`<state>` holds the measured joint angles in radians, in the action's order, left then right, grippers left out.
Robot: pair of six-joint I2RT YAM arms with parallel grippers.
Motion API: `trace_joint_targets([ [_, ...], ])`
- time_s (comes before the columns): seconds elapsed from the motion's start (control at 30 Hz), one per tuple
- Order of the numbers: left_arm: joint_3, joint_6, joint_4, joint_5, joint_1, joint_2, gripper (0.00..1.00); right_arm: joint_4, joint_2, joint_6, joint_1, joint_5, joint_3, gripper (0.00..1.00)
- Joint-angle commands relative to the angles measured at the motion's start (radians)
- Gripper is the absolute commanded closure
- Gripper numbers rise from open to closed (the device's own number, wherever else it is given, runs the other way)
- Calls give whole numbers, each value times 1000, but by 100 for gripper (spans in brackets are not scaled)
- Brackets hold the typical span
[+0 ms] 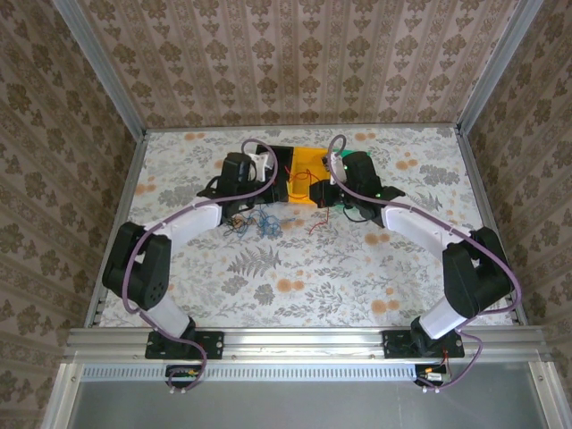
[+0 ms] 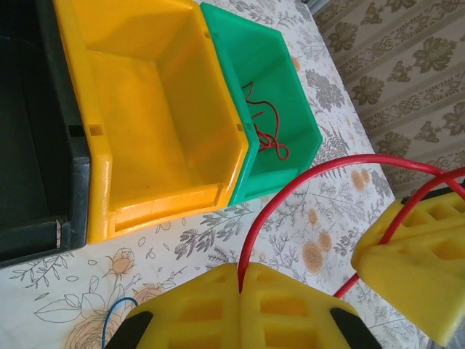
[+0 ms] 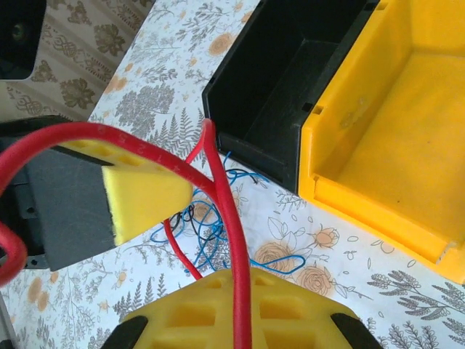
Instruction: Untangle the cables
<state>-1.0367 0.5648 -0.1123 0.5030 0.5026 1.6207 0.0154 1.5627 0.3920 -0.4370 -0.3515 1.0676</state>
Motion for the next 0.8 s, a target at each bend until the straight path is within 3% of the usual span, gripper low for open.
trace_joint_targets([
  [0.0, 26, -9, 43, -34, -36, -22, 100, 61, -33, -4, 32, 145, 4, 100],
  [0.27, 36, -75, 84, 76, -21, -74, 100, 74, -16, 116, 105, 248, -1, 100],
  [0.53, -3, -191, 224, 65, 58, -18, 100, -69, -7, 207, 180, 100, 4, 100],
  [0.7, -3, -147, 160, 55, 67, 9, 100, -130, 1, 211, 183, -18, 26, 100],
  [0.77, -2, -118, 109, 78, 57, 1, 92, -163, -4, 219, 183, -47, 13, 100],
])
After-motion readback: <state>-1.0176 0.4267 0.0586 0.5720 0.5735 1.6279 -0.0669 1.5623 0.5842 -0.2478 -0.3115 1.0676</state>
